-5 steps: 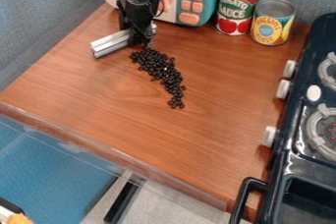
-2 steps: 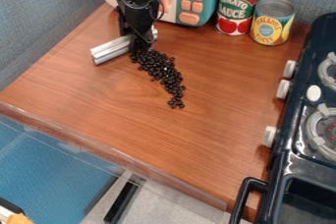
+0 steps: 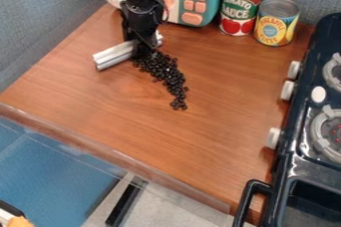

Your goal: Sweep into pile

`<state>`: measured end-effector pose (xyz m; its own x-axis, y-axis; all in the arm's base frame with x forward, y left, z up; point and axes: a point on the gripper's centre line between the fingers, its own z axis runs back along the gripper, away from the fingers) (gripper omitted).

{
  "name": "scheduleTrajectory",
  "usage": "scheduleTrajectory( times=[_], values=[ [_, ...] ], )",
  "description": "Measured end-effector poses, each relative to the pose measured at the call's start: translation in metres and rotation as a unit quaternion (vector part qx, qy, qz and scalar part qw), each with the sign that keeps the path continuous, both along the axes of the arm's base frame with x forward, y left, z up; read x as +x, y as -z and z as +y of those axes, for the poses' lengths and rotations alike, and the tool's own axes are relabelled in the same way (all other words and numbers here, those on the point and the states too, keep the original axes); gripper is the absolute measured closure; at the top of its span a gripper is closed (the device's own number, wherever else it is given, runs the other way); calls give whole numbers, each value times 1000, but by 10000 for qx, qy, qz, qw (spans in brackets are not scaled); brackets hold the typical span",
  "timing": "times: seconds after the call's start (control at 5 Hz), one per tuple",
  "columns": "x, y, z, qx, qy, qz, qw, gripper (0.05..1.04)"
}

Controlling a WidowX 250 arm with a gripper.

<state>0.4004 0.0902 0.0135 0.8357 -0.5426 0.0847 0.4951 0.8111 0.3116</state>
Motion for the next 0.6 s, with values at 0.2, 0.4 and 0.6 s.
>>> scheduleTrajectory(
  times=[0.2, 0.4, 0.6],
  values=[
    [-2, 1, -6, 50, 35, -19, 10000, 698],
    [-1, 2, -8, 124, 26, -101, 9999, 698],
    [0, 2, -11, 156, 42, -140, 9998, 698]
  ],
)
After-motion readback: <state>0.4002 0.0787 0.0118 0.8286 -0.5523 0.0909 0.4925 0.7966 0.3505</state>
